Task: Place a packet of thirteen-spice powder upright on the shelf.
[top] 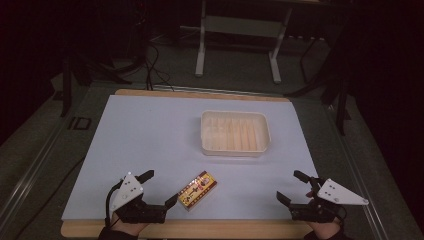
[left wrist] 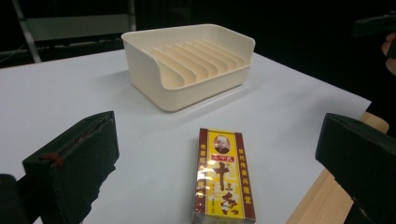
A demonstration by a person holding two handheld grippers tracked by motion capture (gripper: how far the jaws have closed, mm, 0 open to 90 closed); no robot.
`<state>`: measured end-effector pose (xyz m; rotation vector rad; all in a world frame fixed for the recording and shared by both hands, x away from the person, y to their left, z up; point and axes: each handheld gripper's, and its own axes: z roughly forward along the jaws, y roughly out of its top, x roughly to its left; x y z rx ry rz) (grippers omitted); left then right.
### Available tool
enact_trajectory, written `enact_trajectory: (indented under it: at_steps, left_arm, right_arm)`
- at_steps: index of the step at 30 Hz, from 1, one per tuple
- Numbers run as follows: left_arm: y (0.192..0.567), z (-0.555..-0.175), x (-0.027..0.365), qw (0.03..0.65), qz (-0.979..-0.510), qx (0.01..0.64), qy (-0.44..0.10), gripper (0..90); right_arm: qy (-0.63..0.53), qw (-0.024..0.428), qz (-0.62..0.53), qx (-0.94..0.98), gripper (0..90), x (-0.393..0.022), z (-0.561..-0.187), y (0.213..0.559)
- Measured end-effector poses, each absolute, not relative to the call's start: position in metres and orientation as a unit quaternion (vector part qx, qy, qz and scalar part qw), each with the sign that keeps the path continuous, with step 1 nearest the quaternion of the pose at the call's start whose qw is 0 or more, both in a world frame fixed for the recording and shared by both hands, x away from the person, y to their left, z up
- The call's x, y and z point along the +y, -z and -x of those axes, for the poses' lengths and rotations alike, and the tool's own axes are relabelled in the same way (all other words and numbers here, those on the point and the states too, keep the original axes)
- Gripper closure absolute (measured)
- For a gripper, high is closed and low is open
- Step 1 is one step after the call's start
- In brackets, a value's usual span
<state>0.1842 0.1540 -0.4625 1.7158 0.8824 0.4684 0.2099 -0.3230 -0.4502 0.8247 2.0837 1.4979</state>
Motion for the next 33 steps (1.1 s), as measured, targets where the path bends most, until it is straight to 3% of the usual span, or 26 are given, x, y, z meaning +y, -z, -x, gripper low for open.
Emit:
enact_trajectory:
  at_steps: [16,33]
  left_arm:
    - [0.447,-0.197,0.136,0.518,-0.745,0.374,-0.193,0.2]
    - [0.446,-0.214,0.107,0.503,-0.763,0.375,-0.154,0.3]
  right_arm:
    - [-0.539,0.213,-0.301,0.757,10.2,-0.321,-0.211,0.452]
    - [-0.54,0.208,-0.297,0.76,10.3,-0.32,-0.211,0.452]
